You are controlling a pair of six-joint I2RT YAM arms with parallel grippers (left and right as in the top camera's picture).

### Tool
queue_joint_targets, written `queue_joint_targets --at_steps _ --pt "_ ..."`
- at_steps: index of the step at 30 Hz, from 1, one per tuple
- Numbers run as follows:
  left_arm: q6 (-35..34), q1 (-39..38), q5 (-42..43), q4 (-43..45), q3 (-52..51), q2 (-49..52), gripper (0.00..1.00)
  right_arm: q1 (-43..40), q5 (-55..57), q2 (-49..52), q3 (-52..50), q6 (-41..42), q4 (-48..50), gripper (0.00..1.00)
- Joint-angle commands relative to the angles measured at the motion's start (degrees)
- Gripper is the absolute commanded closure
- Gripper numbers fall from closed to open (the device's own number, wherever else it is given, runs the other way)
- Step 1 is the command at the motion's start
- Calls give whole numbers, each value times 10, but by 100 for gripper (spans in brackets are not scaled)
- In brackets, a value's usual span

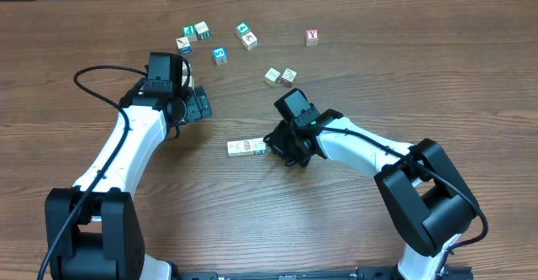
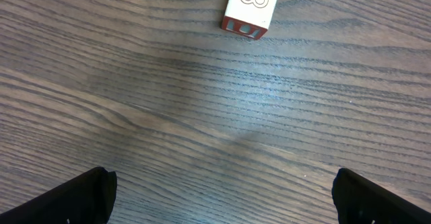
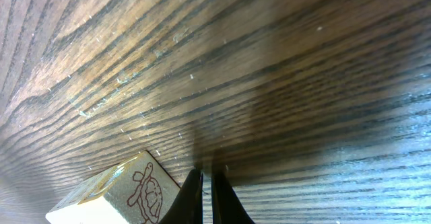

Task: Form a horizontal line

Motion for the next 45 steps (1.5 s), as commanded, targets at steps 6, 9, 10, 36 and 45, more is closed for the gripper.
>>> queue_joint_targets --at_steps 6,9,10,36,45 --pt "6 0 -7 0 6 -10 0 -5 19 5 -6 -3 -9 96" --pt "6 0 -7 0 6 -10 0 -5 19 5 -6 -3 -9 96" --pt "6 0 -7 0 6 -10 0 -5 19 5 -6 -3 -9 96" --pt "6 0 -7 0 6 -10 0 -5 -15 5 -6 -3 -17 96" --pt "6 0 -7 0 6 -10 0 -14 -36 5 -4 -97 -13 96"
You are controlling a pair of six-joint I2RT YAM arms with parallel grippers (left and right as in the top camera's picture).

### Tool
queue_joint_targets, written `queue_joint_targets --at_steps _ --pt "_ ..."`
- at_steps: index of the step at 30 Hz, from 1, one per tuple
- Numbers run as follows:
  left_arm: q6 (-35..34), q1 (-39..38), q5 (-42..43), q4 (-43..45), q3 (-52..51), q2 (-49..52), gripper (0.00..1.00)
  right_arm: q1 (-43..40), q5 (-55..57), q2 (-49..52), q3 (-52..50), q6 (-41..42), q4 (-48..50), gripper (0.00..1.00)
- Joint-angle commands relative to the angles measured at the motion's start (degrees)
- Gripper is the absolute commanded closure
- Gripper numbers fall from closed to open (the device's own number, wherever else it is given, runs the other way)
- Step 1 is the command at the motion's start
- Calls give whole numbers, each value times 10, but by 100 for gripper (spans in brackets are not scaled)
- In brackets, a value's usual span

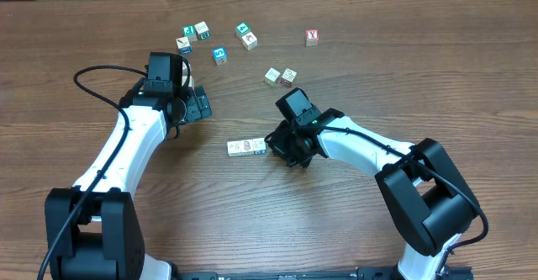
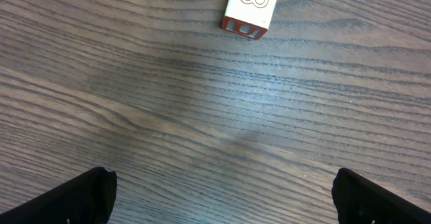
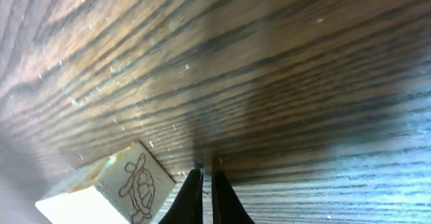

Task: Form a horizontal line
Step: 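Raise the right arm and move it to the red Y block at back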

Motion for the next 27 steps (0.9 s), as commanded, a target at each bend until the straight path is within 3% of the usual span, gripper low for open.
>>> queue_joint_targets --at_steps 1,6,10,13,19,21,27 --pt "6 0 -7 0 6 -10 0 -13 -12 5 0 -81 -7 96" --pt "6 0 -7 0 6 -10 0 -60 9 -2 99 -165 -121 96" --pt "6 0 -7 0 6 -10 0 -113 65 -2 315 -275 -344 89" --pt "6 0 -7 0 6 -10 0 -126 124 -2 457 -328 -431 87" --pt "6 0 -7 0 6 -10 0 -121 200 -2 605 -405 -419 69" --pt "6 0 -7 0 6 -10 0 -119 204 -2 607 -437 -381 51" --pt "6 0 -7 0 6 -10 0 -118 204 40 603 -478 -305 18"
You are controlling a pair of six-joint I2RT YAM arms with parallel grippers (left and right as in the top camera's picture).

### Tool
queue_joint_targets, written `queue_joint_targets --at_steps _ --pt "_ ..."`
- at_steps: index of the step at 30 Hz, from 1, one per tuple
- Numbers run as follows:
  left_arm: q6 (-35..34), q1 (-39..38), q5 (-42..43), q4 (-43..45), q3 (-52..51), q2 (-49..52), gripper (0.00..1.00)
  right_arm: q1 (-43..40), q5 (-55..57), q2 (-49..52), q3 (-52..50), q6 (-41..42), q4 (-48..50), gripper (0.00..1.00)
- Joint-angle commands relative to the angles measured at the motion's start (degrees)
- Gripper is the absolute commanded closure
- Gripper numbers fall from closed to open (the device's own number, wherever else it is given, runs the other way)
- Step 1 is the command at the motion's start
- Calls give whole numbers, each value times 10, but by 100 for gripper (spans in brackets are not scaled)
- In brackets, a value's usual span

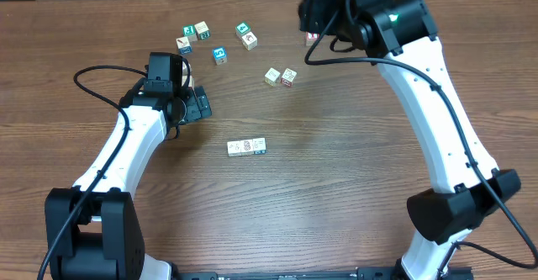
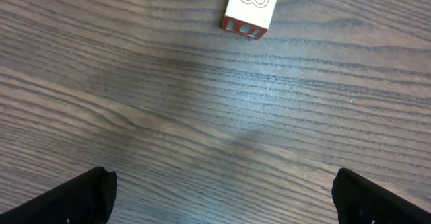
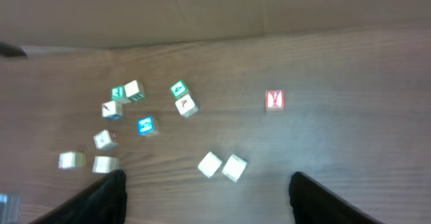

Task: Form a horizontal line
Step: 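Raise the right arm and move it to the red Y block at back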

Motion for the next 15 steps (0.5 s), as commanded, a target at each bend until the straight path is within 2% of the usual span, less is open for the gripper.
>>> queue_joint_targets --at_steps 1,5,10,15 --pt "5 0 -7 0 6 -10 0 2 17 43 1 -43 22 14" --pt "5 0 -7 0 6 -10 0 2 17 98 1 -55 50 5" --pt "5 0 -7 0 6 -10 0 0 49 170 1 -58 85 1" --pt "5 0 -7 0 6 -10 0 -14 108 244 0 -58 171 0"
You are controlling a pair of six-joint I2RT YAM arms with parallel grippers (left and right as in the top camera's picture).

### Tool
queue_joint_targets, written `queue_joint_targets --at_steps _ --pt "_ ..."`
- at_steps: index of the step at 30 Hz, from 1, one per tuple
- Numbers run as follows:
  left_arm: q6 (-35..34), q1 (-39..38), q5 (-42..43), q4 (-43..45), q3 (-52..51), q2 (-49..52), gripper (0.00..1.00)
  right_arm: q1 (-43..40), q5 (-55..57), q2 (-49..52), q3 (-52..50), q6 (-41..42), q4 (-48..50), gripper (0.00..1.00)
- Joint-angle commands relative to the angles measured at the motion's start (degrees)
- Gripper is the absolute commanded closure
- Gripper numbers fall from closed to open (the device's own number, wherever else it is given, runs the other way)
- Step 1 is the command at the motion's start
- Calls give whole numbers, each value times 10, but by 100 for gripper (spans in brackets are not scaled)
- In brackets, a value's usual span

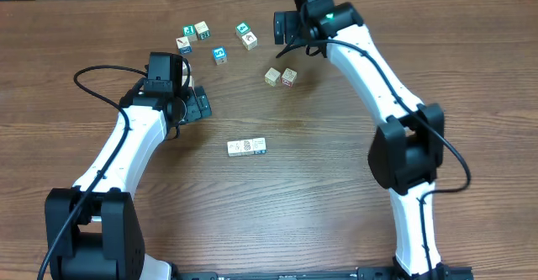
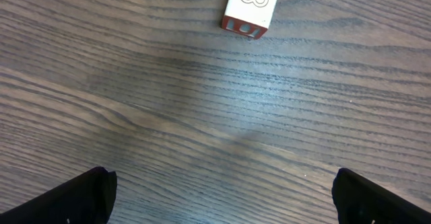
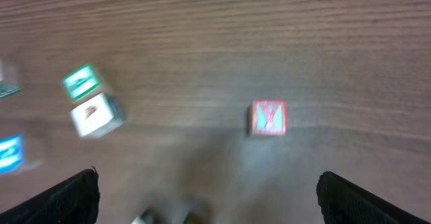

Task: Form a horizontal line
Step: 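Raise the right arm and move it to the red Y block at back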

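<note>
A short row of pale blocks [image 1: 247, 147] lies side by side at mid-table. Loose blocks sit further back: a pair [image 1: 280, 76] and a scattered group [image 1: 210, 40] of green, blue and white ones. My right gripper [image 1: 284, 28] is open over the back of the table; in its wrist view the gripper [image 3: 219, 200] is empty, with a red block [image 3: 269, 118] ahead, and a green block [image 3: 81, 81] and a white block [image 3: 97, 114] to the left. The red block is hidden in the overhead view. My left gripper [image 1: 198, 105] hangs open and empty [image 2: 222, 200], facing a white block marked 8 [image 2: 250, 7].
The wooden table [image 1: 101, 187] runs to a back edge just beyond the scattered blocks. A black cable [image 1: 92, 76] loops beside the left arm. Another block shows partly at the top edge of the left wrist view.
My right gripper has shifted left and come nearer the table at the back; its view has narrowed from the whole field of blocks to the red block and two neighbours. The left arm is unchanged.
My right gripper was shut, low at the right end of the mid-table row beside a turtle-marked block, and stayed there. Then it was open, high over the back of the table. Now it is lower over the back blocks. The row and the left arm have not moved.
</note>
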Motion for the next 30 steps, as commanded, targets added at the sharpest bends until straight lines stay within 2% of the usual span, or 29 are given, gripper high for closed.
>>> queue_joint_targets --at_steps 1,5,12,20,30 --pt "6 0 -7 1 6 -10 0 -16 45 23 3 -6 38 0" --pt "6 0 -7 1 6 -10 0 -34 44 49 3 -7 76 1" --pt "6 0 -7 1 6 -10 0 -63 -5 104 3 -7 113 10" --pt "6 0 -7 1 6 -10 0 -61 -17 135 3 -7 132 16" --pt "6 0 -7 1 6 -10 0 -61 -17 135 3 -7 151 50"
